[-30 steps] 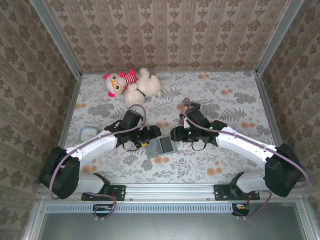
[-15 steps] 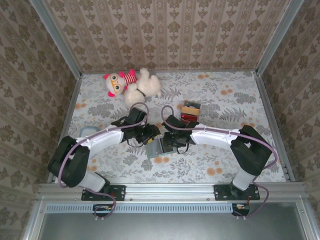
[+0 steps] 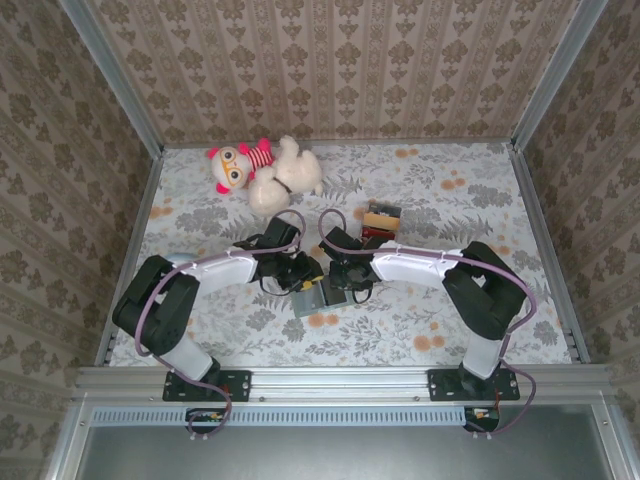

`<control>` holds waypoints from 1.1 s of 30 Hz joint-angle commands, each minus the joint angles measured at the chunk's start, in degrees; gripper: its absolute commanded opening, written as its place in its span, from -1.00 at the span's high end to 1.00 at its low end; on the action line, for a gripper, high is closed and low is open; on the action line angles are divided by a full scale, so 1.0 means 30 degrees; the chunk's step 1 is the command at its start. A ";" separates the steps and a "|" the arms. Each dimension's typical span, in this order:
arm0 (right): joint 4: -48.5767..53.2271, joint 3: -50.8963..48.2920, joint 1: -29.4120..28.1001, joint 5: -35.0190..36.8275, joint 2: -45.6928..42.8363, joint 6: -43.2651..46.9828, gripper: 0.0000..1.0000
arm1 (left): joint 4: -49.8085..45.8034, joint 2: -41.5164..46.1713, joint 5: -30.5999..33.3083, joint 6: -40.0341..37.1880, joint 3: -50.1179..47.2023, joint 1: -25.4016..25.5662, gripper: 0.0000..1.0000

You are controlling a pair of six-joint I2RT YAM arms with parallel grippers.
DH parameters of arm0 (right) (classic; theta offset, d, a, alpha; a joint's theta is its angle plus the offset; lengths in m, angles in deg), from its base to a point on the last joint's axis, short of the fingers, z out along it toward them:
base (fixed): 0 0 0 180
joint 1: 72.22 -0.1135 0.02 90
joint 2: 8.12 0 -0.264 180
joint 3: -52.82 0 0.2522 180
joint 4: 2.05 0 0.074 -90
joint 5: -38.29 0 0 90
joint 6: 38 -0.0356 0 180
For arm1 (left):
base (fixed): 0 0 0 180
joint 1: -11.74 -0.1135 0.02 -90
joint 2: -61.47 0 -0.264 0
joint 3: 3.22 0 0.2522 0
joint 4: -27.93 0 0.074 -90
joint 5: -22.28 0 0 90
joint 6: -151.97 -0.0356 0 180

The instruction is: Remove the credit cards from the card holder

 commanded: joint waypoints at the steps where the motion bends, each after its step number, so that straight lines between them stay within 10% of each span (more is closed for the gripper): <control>1: 0.0357 0.0237 0.0141 -0.0415 0.0416 -0.0016 0.34 | 0.0390 -0.0491 -0.0644 -0.0349 0.0488 0.0080 0.44; 33: -0.0761 -0.0696 0.0485 -0.2027 0.1469 -0.0055 0.68 | 0.0567 -0.1218 -0.0250 -0.1422 -0.0455 0.0106 0.55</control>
